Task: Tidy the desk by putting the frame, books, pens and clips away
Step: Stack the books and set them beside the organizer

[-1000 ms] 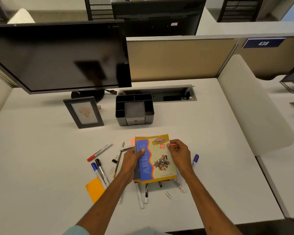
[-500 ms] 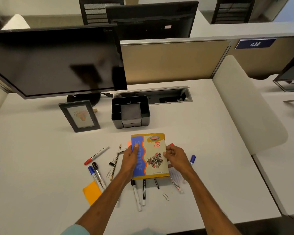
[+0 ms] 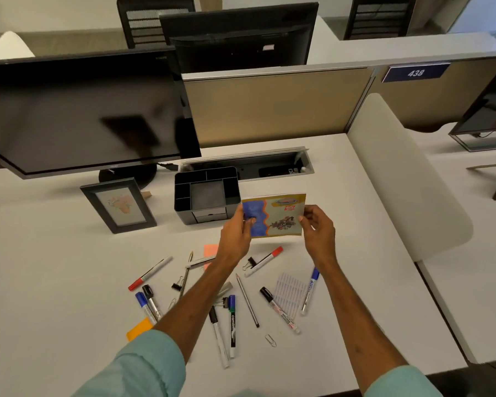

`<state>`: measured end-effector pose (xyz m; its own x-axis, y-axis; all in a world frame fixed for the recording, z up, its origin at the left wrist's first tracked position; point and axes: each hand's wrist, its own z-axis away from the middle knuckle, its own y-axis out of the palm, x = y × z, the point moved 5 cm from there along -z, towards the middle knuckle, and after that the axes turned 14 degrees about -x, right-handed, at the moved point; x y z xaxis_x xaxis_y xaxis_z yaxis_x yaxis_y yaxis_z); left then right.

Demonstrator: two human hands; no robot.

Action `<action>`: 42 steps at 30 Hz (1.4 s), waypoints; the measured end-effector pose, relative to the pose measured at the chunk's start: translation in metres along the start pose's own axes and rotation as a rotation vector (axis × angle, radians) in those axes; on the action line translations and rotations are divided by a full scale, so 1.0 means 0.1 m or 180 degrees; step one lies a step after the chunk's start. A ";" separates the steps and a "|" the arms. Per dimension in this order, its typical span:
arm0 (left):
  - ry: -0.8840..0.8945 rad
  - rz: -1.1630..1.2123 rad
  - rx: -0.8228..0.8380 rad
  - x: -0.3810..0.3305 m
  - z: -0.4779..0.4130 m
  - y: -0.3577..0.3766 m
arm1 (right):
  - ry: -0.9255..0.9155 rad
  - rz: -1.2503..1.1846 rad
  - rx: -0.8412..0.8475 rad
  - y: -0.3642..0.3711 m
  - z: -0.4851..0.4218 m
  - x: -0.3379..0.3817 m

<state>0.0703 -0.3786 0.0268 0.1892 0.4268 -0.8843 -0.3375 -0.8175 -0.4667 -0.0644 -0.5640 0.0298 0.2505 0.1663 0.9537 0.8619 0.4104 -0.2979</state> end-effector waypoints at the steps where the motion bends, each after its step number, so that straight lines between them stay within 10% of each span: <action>1: -0.0043 0.0074 -0.0001 -0.01 -0.01 0.05 | 0.0041 -0.0035 -0.0045 -0.01 -0.04 -0.03; 42: 0.0082 -0.0334 -0.0472 0.06 -0.34 0.56 | 0.0474 0.0403 -0.0079 -0.18 -0.56 -0.59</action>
<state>0.0842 -0.4350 -0.0041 0.2405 0.5042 -0.8294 -0.1754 -0.8179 -0.5480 -0.0703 -0.6311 -0.0185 0.4186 0.0800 0.9047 0.8294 0.3721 -0.4166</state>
